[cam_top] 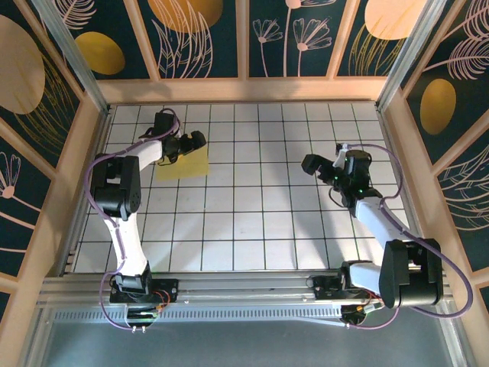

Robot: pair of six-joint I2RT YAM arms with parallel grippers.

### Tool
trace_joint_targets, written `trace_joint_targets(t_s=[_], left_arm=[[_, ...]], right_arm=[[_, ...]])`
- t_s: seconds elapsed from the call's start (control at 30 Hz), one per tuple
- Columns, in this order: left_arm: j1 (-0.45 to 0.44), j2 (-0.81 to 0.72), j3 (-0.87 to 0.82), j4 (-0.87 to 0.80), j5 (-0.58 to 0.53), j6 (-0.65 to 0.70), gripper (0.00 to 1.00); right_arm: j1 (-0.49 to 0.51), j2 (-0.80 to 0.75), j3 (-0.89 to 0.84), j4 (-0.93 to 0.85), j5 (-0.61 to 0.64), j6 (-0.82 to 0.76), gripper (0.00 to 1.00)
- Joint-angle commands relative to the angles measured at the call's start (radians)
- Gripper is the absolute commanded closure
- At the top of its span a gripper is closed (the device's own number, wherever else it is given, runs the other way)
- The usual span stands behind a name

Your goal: Fold a paper plane with a square sheet of paper (fold left side to right side)

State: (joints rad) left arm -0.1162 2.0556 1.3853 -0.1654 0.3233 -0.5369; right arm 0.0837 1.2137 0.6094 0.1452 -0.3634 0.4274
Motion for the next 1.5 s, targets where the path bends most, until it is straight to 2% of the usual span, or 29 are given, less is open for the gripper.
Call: trace_joint_targets(t_s=[0.0,0.3,0.63,0.93,1.23,1.47], left_arm=[[0.007,0.034,0.035,-0.046,0.039,-0.025,0.01],[0.0,0.042,-0.063,-0.033,0.079,-0.038,0.02],[-0.075,-0.043,-0.333,0.12,0.148,-0.172,0.04],[-0.23,-0.14,-0.506,0.205,0.114,-0.32,0.03],[-0.427,-0.145,-0.514,0.23,0.069,-0.488,0.03],[-0.549,-0.138,-0.526,0.34,0.066,-0.681,0.02]], right_arm=[[0.014,0.01,0.045,-0.031,0.03,-0.013,0.01],[0.021,0.012,0.059,-0.056,0.062,-0.032,0.01],[0.023,0.01,0.066,-0.062,0.087,-0.039,0.01],[0.03,0.023,0.064,-0.055,0.091,-0.035,0.01],[0.033,0.041,0.067,-0.062,0.103,-0.036,0.01],[0.034,0.05,0.072,-0.071,0.115,-0.038,0.01]])
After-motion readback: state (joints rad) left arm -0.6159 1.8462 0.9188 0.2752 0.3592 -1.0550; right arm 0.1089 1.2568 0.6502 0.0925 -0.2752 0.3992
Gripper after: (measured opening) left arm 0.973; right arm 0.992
